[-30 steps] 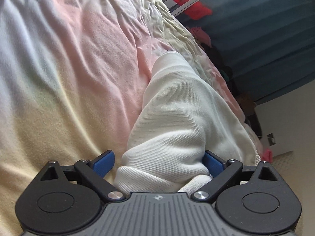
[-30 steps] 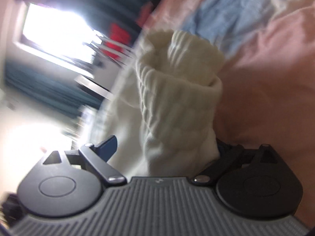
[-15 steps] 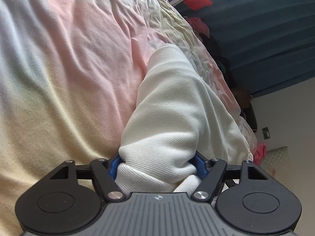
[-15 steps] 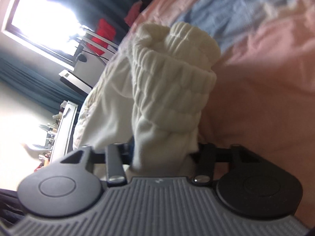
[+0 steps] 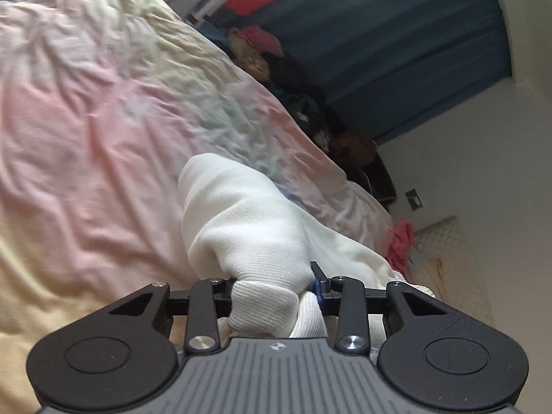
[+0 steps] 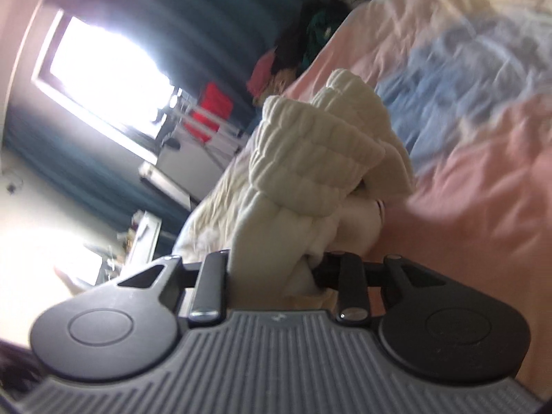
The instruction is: Fold clothes
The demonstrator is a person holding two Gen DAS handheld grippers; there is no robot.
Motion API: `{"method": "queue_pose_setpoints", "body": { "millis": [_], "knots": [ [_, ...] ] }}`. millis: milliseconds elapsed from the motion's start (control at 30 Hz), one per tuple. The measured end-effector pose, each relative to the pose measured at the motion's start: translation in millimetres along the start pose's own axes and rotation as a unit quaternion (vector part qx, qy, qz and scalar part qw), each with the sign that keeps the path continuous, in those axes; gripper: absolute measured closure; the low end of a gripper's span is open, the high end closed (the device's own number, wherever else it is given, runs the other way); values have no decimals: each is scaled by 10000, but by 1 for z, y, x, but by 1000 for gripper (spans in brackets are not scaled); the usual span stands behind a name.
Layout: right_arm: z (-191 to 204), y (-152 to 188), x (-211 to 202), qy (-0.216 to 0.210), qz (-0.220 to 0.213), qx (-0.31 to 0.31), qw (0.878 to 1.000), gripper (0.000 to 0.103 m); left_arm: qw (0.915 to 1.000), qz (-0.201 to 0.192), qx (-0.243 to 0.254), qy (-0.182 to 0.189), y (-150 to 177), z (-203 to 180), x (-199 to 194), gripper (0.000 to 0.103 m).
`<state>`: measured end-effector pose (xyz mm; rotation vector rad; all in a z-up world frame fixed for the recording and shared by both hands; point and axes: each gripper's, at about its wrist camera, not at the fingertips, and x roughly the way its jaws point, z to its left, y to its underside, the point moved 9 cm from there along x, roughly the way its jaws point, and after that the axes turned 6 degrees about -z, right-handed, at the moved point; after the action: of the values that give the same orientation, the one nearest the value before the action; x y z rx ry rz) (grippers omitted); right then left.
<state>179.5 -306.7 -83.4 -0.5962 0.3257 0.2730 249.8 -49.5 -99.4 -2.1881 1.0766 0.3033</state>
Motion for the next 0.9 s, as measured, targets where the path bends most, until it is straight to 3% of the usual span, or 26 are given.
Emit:
{"method": "queue_pose_setpoints", "body": {
  "millis": [67, 233, 467, 633, 767, 900],
  "knots": [
    [-10, -29, -12, 127, -107, 156, 9997, 71, 9999, 48, 103, 122, -2, -23, 9, 66],
    [-47, -113, -9, 542, -393, 352, 9971, 71, 9989, 342, 306, 63, -11, -100, 109, 67],
    [-96, -238, 48, 1054, -879, 424, 9896, 71, 9965, 470, 686, -111, -57, -186, 288, 68],
    [-123, -322, 86, 1325, -1281, 376, 9821, 71, 9953, 484, 838, 63, -64, -215, 377, 68],
    [-149, -345, 109, 1439, -1567, -34, 9771, 71, 9936, 518, 977, 222, -63, -222, 439, 68],
    [-196, -319, 124, 1472, -1568, -88, 9766, 71, 9894, 510, 1280, 455, -33, -182, 458, 67]
  ]
}}
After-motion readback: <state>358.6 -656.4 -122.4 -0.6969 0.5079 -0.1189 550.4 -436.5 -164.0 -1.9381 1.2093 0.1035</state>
